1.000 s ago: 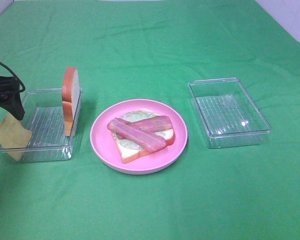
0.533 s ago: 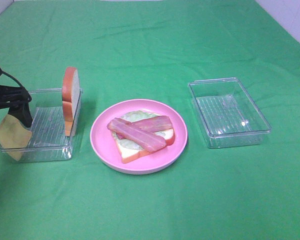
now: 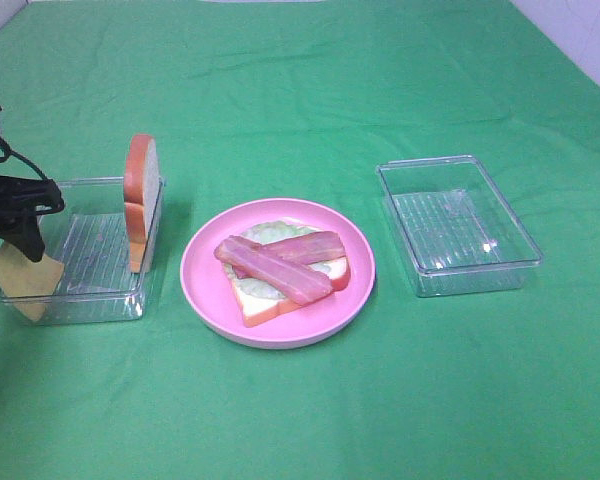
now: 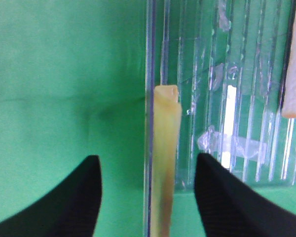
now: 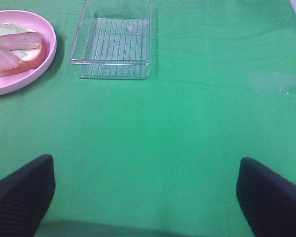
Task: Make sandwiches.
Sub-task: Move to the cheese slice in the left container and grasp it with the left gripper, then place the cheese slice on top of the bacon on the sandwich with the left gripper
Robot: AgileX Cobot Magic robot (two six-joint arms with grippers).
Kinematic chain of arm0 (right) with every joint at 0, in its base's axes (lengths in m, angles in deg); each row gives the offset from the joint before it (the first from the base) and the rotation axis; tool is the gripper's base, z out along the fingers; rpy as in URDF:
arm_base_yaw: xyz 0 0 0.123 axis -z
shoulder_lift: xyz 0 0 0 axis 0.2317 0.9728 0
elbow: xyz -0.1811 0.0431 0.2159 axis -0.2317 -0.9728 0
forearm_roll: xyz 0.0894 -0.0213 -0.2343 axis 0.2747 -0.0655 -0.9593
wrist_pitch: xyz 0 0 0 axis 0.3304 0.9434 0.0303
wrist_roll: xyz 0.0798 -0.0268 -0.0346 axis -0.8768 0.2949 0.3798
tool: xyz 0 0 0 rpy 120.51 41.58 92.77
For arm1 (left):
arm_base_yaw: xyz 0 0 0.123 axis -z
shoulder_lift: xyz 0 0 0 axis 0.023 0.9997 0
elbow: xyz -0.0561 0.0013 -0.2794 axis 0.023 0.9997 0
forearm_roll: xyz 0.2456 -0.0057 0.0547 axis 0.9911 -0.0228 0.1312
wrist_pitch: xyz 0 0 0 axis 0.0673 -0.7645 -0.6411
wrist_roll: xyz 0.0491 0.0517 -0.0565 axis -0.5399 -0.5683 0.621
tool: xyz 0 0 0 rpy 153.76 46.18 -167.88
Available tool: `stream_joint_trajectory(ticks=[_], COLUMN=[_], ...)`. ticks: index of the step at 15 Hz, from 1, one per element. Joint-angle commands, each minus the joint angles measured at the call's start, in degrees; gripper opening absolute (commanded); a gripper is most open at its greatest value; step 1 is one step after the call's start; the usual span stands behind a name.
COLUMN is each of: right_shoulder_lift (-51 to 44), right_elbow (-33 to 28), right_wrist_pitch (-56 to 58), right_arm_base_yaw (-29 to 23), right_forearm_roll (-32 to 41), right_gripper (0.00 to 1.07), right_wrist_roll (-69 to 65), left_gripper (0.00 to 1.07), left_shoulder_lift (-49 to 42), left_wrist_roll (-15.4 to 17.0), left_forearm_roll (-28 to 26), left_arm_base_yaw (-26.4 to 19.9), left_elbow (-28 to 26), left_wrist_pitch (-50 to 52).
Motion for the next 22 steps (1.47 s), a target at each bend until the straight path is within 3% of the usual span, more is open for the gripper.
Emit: stream_joint_trajectory(ticks=[1,4,8,12,15,16,18,22], right_shoulder_lift=[-1.9,-1.9,-1.9,-1.9,-1.9,-1.9,-1.9,-1.9], right_elbow=[-0.2,-0.2,-0.2,-0.2,-0.2,-0.2,-0.2,-0.2], right_wrist_pitch=[-0.4,-0.4,-0.4,-0.4,-0.4,-0.4,-0.4,-0.4], right_arm_base_yaw=[0.3,0.3,0.3,0.3,0.3,0.3,0.3,0.3], right_forearm_roll=[0.3,0.3,0.3,0.3,0.3,0.3,0.3,0.3], right_gripper=[0.95,0.95,0.95,0.95,0.95,0.95,0.95,0.95], right_wrist_roll=[0.4,0.4,0.4,0.4,0.4,0.4,0.4,0.4], left_gripper=[0.22,0.0,0.0,0.0,0.0,0.0,0.0,0.0], left_shoulder_lift=[-0.1,-0.1,-0.1,-3.0,-7.2,-12.2,-14.4,-15.5], left_wrist_roll=[0.5,0.5,0.5,2.5,2.5,2.5,2.4,2.2], left_forearm_roll=[-0.9,-3.3,-4.9,-4.9,-5.0,-6.9,-8.8,-13.8], left_arm_base_yaw=[-0.1,-0.1,-0.1,-0.1,-0.1,-0.1,0.7,7.3], left_elbow=[0.4,0.4,0.4,-1.3,-5.6,-11.0,-14.4,-20.5], left_wrist_pitch=[1.4,2.6,3.0,1.7,-1.1,-2.6,-3.5,-2.7])
